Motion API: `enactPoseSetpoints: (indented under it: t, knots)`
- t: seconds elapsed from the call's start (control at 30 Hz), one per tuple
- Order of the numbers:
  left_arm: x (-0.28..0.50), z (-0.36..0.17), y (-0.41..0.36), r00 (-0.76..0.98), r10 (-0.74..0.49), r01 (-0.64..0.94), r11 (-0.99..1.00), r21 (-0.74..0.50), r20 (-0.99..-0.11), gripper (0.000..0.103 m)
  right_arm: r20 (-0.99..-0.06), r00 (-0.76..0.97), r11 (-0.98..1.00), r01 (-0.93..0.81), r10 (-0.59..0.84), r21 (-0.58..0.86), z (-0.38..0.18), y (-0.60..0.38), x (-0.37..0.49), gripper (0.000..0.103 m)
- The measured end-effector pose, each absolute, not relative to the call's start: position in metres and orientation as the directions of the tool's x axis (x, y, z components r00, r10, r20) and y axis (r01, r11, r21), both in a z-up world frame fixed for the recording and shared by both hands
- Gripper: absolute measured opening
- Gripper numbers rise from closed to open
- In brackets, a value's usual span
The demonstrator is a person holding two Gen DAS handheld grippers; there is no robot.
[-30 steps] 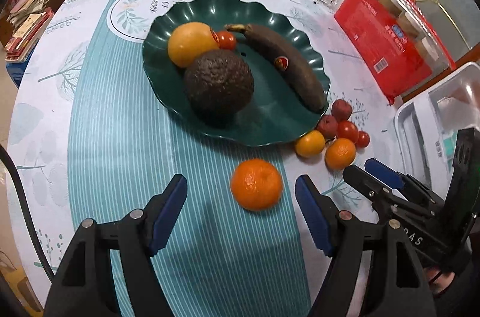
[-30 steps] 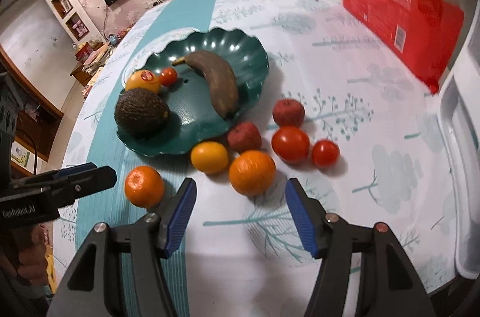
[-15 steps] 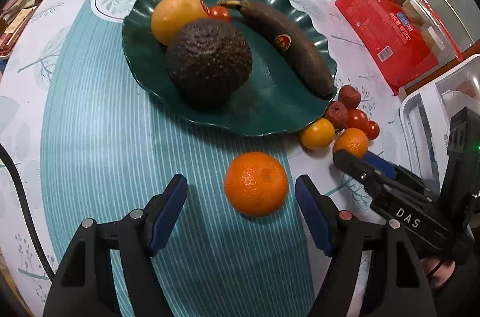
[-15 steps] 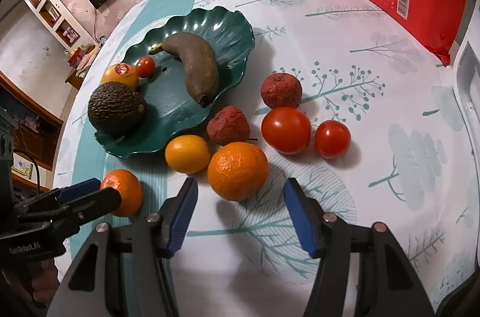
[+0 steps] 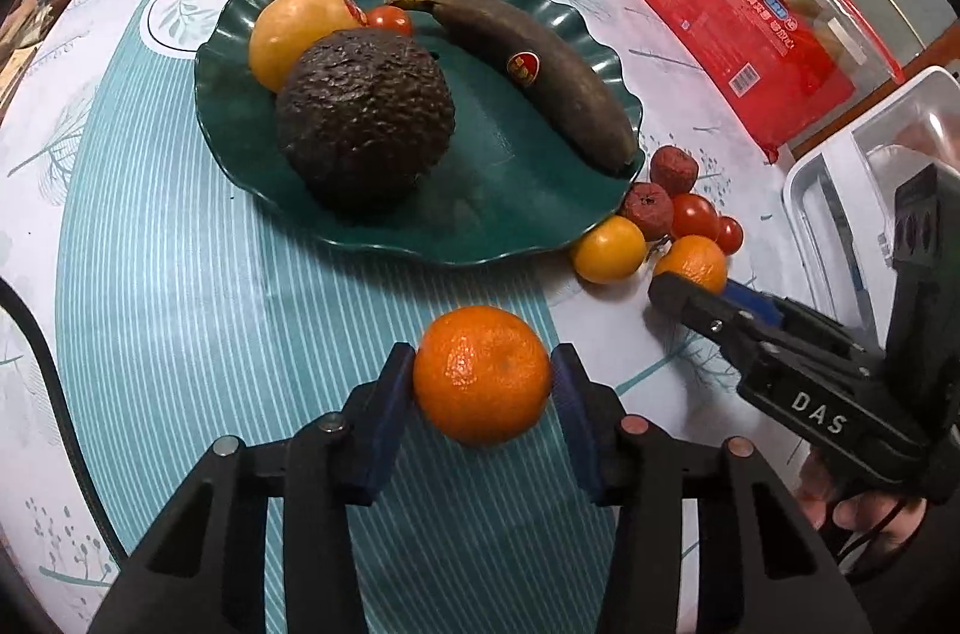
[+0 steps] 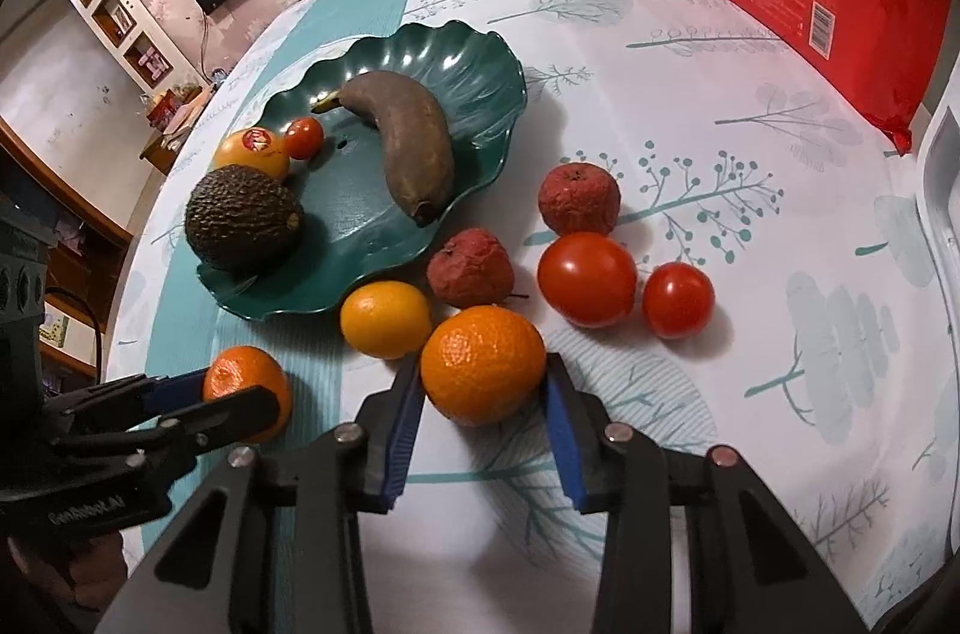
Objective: Organize fruits
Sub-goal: 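Grasp a mandarin with the left tool while the right tool grasps a small orange, then place both oranges on the green plate beside the avocado and release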
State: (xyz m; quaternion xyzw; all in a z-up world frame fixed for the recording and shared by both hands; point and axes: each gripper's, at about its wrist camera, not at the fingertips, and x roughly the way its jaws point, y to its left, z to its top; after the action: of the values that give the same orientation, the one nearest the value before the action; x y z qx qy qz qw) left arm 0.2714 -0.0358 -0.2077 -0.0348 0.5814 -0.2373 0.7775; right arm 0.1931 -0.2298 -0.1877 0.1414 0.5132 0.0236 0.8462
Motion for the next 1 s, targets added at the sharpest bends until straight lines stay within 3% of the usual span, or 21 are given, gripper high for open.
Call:
enactPoseSetpoints:
  t: [0.6,1.0]
  knots:
    - [0.283,-0.154,0.030,0.380,-0.356,0.218,0.931,-0.292,-0.854,0.044,-0.808,0.530,0.960,-0.050,0.258,0.274,-0.146,-0.190,0.206,0.039]
    - [0.335,-0.126,0.016,0.457,-0.398,0.280,0.913,-0.295,-0.796,0.044,-0.778,0.567,0.956,-0.066,0.271,0.285,-0.141,-0.184,0.238,0.039]
